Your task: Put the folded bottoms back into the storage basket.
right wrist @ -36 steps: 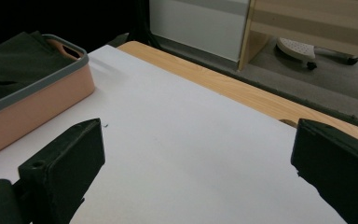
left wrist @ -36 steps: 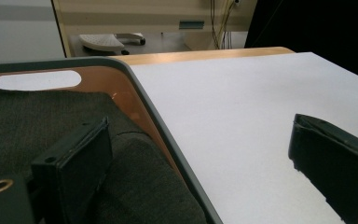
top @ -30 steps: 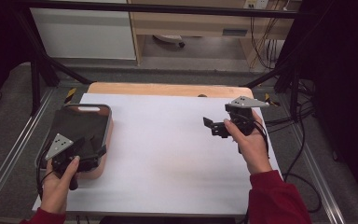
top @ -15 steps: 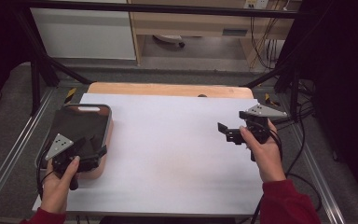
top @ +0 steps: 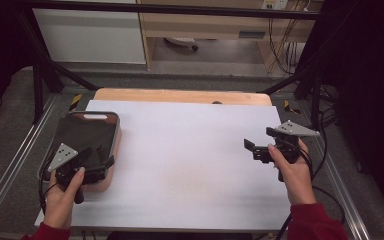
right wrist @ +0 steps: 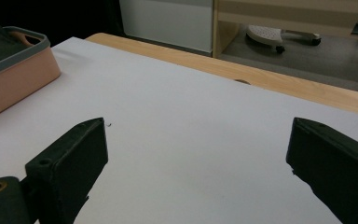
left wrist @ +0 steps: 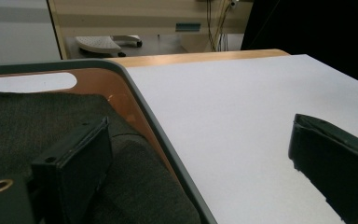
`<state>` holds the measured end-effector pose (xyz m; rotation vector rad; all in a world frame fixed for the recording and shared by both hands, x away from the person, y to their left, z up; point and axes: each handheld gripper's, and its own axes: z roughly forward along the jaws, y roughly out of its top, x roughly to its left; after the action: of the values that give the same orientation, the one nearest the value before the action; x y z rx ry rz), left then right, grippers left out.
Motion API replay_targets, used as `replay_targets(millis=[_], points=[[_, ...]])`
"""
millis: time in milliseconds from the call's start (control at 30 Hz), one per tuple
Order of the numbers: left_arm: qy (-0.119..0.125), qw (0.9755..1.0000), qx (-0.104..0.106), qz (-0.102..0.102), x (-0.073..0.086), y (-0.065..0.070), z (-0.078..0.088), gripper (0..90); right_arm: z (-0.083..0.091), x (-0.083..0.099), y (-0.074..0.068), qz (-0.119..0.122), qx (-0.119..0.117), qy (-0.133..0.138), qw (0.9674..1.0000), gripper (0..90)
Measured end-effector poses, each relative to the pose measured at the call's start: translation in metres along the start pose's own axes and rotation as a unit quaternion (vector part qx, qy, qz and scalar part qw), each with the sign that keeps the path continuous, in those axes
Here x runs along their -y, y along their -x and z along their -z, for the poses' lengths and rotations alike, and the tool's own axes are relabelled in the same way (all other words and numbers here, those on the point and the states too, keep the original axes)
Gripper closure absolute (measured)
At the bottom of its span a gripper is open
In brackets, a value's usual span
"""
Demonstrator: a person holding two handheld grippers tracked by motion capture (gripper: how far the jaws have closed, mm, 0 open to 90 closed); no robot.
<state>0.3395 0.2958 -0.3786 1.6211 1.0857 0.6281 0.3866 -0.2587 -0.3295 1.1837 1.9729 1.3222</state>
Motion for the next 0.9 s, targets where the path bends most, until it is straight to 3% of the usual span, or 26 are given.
replay_targets(millis=[900], points=[[0.000, 1.0000, 0.006, 0.002, 0.001, 0.000, 0.002, 6.0, 0.011, 0.063, -0.007, -0.005, -0.002, -0.012, 0.9999, 4.6]])
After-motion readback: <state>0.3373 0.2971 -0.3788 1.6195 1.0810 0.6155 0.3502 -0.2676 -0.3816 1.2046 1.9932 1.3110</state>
